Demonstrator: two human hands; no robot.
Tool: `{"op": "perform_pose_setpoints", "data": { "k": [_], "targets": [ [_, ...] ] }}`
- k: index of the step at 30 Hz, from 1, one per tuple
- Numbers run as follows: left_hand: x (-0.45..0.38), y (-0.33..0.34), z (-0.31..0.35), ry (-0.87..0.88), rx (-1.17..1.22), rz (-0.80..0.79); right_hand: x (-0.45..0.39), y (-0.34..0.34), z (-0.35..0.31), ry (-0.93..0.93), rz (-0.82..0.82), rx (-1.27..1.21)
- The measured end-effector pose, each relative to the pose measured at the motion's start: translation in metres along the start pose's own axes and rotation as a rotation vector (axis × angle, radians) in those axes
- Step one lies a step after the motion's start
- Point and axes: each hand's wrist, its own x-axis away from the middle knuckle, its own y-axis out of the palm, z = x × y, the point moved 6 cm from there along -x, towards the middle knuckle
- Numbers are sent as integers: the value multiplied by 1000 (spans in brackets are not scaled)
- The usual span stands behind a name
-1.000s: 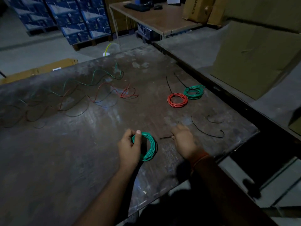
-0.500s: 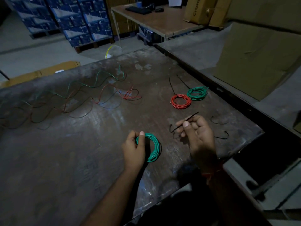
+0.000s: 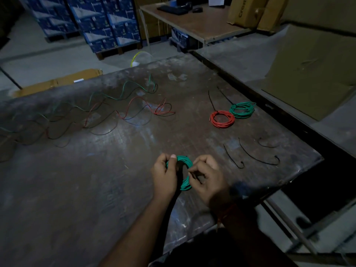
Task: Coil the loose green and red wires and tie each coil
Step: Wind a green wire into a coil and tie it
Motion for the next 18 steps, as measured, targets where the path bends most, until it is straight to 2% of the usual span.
{"op": "perform_pose_setpoints", "data": {
  "k": [8,18],
  "targets": [
    [4,7,0,-158,298,-59,-10,7,-7,-151,99,135],
    [0,8,7,-197,205,-140,-4,9,-8,-271,144,234]
  ]
}}
